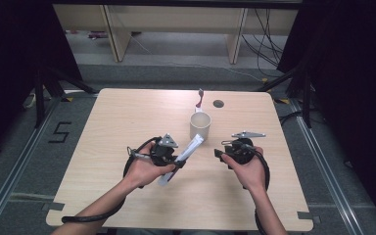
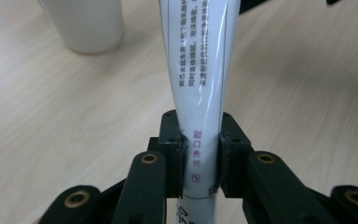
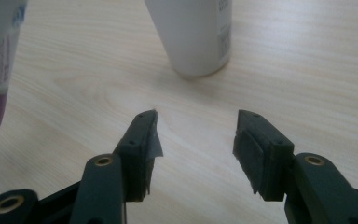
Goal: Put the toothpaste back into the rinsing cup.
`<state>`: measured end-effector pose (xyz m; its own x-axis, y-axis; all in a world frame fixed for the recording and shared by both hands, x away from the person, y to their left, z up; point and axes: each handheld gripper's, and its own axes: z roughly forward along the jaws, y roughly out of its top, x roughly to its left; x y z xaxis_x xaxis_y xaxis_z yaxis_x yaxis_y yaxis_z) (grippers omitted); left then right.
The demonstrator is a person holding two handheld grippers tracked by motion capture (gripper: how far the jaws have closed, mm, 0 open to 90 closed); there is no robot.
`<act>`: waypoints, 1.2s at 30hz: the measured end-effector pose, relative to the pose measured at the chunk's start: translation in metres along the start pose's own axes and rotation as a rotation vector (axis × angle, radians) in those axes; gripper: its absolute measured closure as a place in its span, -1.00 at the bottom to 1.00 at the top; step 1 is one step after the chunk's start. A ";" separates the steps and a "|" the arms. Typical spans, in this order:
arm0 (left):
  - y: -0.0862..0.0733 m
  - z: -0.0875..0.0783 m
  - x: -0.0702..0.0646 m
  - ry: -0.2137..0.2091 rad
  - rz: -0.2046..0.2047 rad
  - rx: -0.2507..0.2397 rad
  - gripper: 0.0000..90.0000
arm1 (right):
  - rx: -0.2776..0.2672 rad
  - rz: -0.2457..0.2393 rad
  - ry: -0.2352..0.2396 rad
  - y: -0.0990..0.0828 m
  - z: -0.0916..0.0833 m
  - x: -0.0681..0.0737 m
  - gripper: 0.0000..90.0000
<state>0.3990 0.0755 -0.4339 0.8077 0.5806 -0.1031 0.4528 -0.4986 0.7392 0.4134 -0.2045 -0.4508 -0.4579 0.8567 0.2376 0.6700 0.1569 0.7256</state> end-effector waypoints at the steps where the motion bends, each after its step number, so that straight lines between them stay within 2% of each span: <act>1: -0.001 -0.001 0.001 0.002 -0.002 -0.025 0.67 | -0.012 -0.008 0.006 0.000 0.000 0.001 0.10; 2: -0.002 -0.001 0.000 0.010 -0.024 -0.069 0.67 | -0.024 0.013 0.014 -0.001 -0.001 0.003 0.10; 3: -0.003 -0.003 0.002 0.006 -0.010 -0.070 0.67 | -0.044 0.013 0.022 -0.001 -0.001 0.003 0.10; 6: -0.007 -0.003 0.003 0.009 -0.043 -0.167 0.67 | -0.069 0.012 0.029 -0.002 -0.001 0.006 0.10; 7: -0.008 -0.003 0.004 0.014 -0.040 -0.183 0.67 | -0.077 -0.004 0.030 -0.002 -0.002 0.006 0.10; 9: -0.010 -0.004 0.006 0.018 -0.047 -0.231 0.67 | -0.090 0.013 0.058 -0.002 -0.001 0.008 0.10; 12: -0.012 -0.006 0.008 0.041 -0.038 -0.274 0.67 | -0.109 0.027 0.076 -0.002 -0.001 0.011 0.11; 13: -0.013 -0.006 0.009 0.035 -0.038 -0.295 0.67 | -0.109 0.057 0.073 -0.002 -0.002 0.014 0.11; 14: -0.014 -0.006 0.010 0.043 -0.032 -0.303 0.67 | -0.127 0.012 0.073 -0.001 -0.002 0.012 0.11; 17: -0.016 -0.005 0.012 0.045 -0.031 -0.359 0.67 | -0.143 0.027 0.087 -0.001 -0.001 0.014 0.11; 20: -0.018 -0.006 0.014 0.035 -0.039 -0.423 0.67 | -0.142 0.010 0.085 -0.002 0.002 0.014 0.11; 22: -0.019 -0.008 0.014 0.045 -0.028 -0.452 0.67 | -0.144 -0.001 0.078 -0.001 0.000 0.014 0.12; 24: -0.020 -0.009 0.013 0.041 -0.030 -0.484 0.67 | -0.172 0.005 0.098 -0.001 0.000 0.015 0.12; 25: -0.020 -0.010 0.013 0.047 -0.029 -0.488 0.67 | -0.186 0.027 0.099 -0.001 -0.002 0.017 0.12; 26: -0.020 -0.010 0.013 0.048 -0.030 -0.500 0.67 | -0.199 0.011 0.100 0.000 -0.003 0.017 0.12; 28: -0.021 -0.009 0.013 0.041 -0.025 -0.530 0.67 | -0.232 0.009 0.127 0.002 -0.007 0.021 0.11; 31: -0.023 -0.008 0.010 0.060 -0.019 -0.537 0.67 | -0.297 0.006 0.143 0.004 -0.013 0.028 0.10; 36: -0.025 -0.005 0.007 0.080 -0.005 -0.574 0.67 | -0.335 -0.004 0.167 0.008 -0.018 0.040 0.09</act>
<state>0.3917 0.0955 -0.4494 0.7645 0.6404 -0.0736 0.1614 -0.0796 0.9837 0.3901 -0.1783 -0.4237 -0.5679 0.7600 0.3161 0.4521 -0.0328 0.8913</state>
